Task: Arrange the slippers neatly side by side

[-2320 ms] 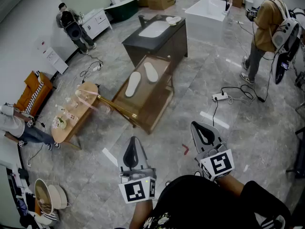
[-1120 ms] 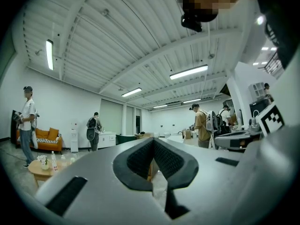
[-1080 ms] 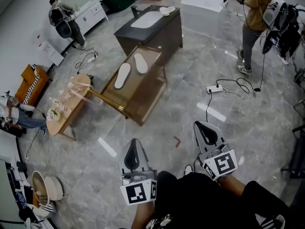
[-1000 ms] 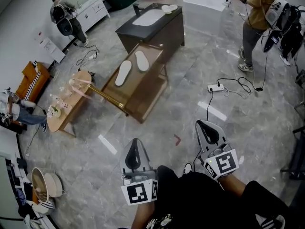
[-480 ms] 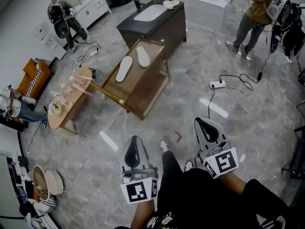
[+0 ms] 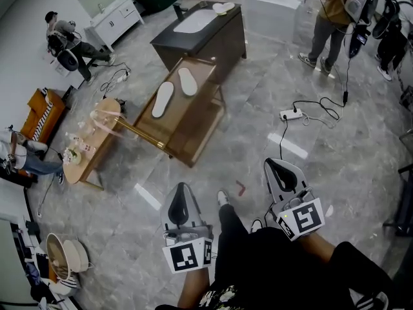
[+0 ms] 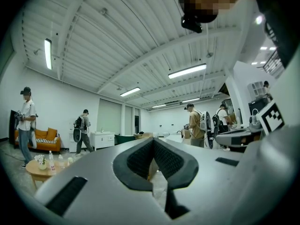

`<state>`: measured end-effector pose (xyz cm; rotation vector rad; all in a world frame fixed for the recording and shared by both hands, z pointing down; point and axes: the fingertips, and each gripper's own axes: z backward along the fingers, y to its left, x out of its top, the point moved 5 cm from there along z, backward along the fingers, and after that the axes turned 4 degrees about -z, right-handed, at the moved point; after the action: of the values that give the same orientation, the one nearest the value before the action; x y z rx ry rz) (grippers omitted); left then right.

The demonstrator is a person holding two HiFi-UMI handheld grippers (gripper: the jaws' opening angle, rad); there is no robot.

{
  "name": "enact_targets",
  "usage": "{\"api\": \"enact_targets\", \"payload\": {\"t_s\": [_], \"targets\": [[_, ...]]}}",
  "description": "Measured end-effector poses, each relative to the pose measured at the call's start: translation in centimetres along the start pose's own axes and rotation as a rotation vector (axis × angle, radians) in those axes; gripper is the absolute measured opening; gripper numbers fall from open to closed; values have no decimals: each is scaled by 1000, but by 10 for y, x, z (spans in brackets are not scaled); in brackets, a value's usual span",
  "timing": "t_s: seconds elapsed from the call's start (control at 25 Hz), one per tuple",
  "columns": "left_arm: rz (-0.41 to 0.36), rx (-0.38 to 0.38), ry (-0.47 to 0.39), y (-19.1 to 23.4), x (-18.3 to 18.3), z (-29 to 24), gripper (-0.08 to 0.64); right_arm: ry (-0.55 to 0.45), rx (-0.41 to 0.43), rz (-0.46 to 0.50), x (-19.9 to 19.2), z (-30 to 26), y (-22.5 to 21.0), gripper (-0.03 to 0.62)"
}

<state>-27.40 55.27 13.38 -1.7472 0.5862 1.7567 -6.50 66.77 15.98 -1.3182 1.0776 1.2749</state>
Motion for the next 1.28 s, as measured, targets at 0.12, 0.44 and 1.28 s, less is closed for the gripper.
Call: {"api": "enact_targets", "payload": {"t_s": [0.12, 0.44, 1.28], "targets": [[-10, -8, -7, 0, 3, -8, 2, 0, 2, 5, 1, -5, -2, -2], [-6, 22, 2, 16, 1, -27, 2, 20, 35, 3, -3, -40, -4, -2], [-34, 59, 51, 78, -14, -91, 2, 34, 107, -21, -12, -152, 2, -2]]}}
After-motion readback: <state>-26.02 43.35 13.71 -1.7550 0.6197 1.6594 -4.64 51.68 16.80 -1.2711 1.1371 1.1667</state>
